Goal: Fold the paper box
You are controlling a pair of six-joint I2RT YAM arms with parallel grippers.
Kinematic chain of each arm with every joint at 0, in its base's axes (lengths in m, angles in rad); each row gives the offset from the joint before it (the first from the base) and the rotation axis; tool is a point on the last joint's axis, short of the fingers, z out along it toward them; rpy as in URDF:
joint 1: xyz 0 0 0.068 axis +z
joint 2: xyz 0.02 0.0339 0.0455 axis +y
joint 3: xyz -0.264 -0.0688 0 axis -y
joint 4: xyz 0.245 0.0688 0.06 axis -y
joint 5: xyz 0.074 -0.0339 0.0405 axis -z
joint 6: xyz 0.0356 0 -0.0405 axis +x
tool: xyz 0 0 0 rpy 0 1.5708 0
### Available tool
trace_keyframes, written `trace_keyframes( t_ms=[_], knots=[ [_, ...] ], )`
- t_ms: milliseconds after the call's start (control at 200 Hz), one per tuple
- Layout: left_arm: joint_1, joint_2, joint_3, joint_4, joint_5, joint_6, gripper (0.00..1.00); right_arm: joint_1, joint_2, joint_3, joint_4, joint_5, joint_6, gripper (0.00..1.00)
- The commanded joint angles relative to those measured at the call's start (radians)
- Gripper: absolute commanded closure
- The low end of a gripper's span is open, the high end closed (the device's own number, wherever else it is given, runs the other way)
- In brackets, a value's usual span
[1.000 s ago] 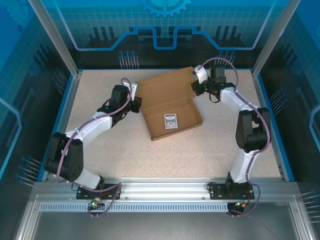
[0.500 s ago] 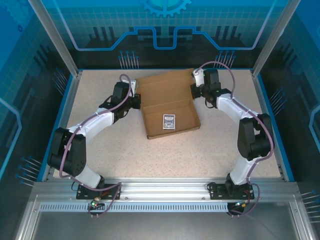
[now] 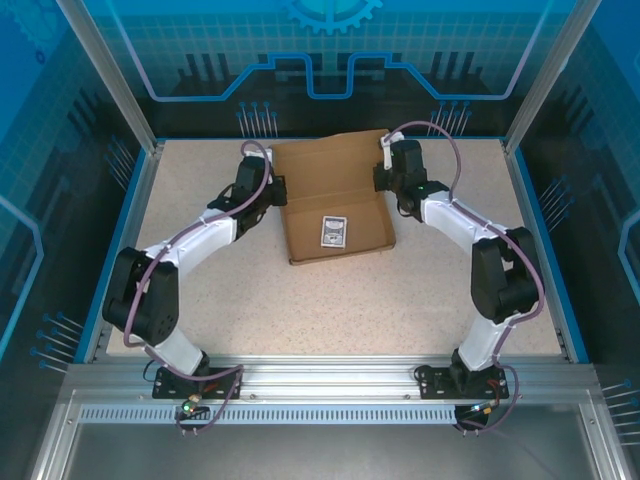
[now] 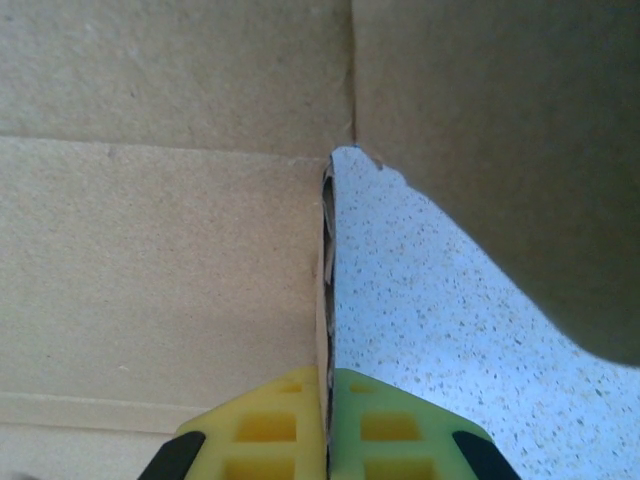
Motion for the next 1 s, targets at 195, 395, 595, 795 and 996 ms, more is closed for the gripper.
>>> trace_keyframes(
  t_ms=[195,395,595,795,996],
  knots=[
    [-0.065,0.012,-0.074,0.204,-0.116,-0.047,1.00,0.019,0.044,-0.037,0.189,-0.061,0.032,0.97],
    [-0.105,-0.018,-0.190,0.318,-0.171,-0.025,1.00,0.020,0.025,-0.124,0.303,-0.093,0.054,0.97],
    [-0.162,-0.040,-0.306,0.415,-0.267,0.007,1.00,0.028,0.012,-0.197,0.378,-0.092,0.061,0.96],
    [-0.221,-0.042,-0.360,0.428,-0.360,-0.023,1.00,0.030,-0.009,-0.256,0.402,-0.085,0.063,0.96],
    [-0.259,-0.033,-0.347,0.378,-0.415,-0.113,1.00,0.042,-0.038,-0.307,0.408,-0.072,0.060,0.96]
  ],
)
